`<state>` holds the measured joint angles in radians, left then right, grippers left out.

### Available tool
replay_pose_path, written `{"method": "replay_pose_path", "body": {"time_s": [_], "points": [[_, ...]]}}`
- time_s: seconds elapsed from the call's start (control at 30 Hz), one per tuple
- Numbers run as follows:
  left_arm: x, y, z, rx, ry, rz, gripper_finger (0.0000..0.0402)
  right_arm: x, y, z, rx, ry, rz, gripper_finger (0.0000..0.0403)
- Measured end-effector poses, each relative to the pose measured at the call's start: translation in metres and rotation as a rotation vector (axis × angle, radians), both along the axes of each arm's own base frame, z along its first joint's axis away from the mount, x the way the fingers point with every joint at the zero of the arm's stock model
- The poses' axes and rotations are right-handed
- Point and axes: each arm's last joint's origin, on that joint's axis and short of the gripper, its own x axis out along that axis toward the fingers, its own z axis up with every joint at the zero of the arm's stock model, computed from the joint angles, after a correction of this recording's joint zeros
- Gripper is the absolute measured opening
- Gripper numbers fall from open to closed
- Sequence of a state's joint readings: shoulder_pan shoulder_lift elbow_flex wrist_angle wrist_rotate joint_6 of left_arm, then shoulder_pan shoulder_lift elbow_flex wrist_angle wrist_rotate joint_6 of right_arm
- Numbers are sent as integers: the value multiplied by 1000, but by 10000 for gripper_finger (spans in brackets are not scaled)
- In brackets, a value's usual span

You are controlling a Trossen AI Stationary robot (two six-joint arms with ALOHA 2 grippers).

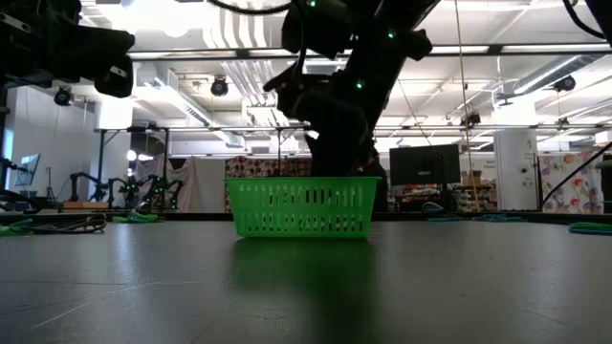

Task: Sort rubber bands into baskets
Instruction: Put the violet rubber band into the green basket

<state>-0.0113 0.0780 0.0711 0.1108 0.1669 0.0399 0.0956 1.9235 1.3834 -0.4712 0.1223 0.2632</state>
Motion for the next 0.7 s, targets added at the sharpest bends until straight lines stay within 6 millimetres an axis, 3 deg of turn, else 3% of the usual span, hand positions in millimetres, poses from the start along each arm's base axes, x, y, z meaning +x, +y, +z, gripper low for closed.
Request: {"method": "replay_pose_path", "body": {"time_s": [0.2, 0.4, 0.57, 0.7], "points": [[0, 0, 0, 0, 0, 0, 0, -8, -1, 32, -1, -65, 14, 116], [0, 0, 0, 0, 1, 0, 0, -42, -8, 81, -52, -63, -73, 154], [0, 0, 0, 0, 2, 0, 0, -94, -55, 98, -216, 31, -435, 161], [0, 0, 0, 0, 2, 0, 0, -137, -109, 91, -171, 63, -740, 154]]}}
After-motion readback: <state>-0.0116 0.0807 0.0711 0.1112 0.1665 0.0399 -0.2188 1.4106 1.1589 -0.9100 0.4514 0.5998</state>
